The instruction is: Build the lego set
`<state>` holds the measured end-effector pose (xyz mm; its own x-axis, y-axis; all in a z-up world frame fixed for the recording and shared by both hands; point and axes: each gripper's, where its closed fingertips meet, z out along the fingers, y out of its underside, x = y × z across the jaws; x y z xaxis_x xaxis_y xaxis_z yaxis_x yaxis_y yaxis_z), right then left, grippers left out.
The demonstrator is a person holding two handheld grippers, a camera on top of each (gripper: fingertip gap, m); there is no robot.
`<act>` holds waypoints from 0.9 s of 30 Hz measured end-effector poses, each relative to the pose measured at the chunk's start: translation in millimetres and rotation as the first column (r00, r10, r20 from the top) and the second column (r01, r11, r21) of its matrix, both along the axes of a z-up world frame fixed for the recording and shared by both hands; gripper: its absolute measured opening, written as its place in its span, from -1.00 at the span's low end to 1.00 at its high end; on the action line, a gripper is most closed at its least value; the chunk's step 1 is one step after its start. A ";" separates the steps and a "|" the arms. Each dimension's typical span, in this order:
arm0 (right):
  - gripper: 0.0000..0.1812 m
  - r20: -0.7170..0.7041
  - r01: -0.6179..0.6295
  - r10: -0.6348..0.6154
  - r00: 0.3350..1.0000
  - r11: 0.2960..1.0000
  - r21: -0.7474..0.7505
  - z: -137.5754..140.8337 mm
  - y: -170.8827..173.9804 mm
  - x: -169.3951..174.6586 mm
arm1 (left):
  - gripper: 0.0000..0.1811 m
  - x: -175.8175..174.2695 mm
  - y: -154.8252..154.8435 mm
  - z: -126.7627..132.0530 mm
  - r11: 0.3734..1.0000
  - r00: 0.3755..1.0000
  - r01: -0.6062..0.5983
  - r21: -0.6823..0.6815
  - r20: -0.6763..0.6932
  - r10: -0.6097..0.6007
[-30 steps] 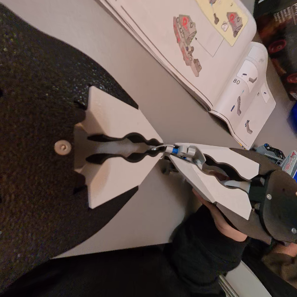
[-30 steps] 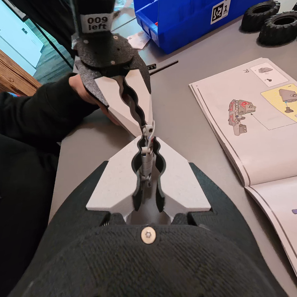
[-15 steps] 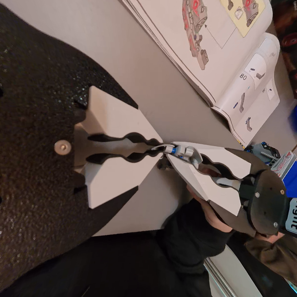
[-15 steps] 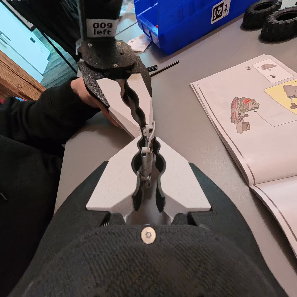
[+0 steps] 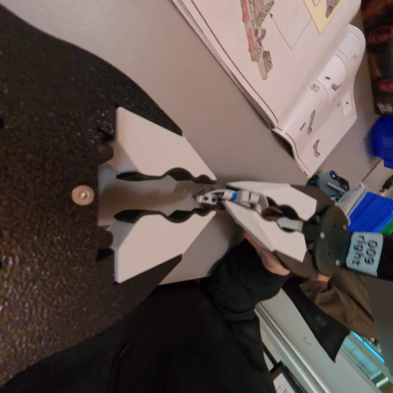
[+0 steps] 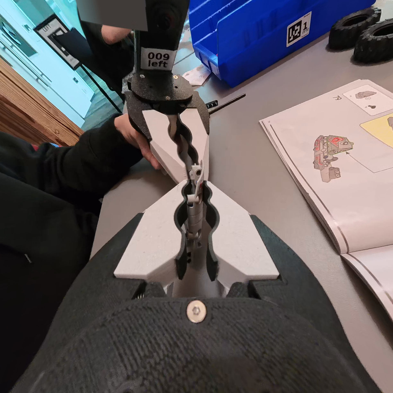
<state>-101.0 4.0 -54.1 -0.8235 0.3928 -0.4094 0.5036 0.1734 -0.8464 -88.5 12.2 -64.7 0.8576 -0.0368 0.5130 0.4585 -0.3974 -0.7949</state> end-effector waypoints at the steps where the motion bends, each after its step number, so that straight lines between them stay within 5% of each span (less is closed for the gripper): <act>1: -0.90 0.011 0.014 -0.013 1.000 1.000 -0.017 1.1 1.3 -1.8 | -0.77 0.9 -0.8 2.6 1.000 1.000 0.009 0.016 -0.012 -0.009; 8: -0.90 0.105 0.083 -0.061 0.993 0.971 -0.225 18.2 12.1 -9.4 | -0.71 1.4 -2.0 0.4 1.000 0.986 0.028 -0.009 -0.165 -0.029; 13: -0.90 0.149 0.085 -0.038 0.988 0.943 -0.322 24.0 9.9 -8.5 | -0.85 0.0 6.2 2.2 1.000 0.959 0.001 -0.002 -0.283 -0.002; 27: -0.88 0.105 0.035 0.003 0.995 0.931 -0.363 28.0 10.5 -4.2 | -0.88 2.5 5.6 6.6 1.000 0.983 0.010 0.028 -0.184 -0.004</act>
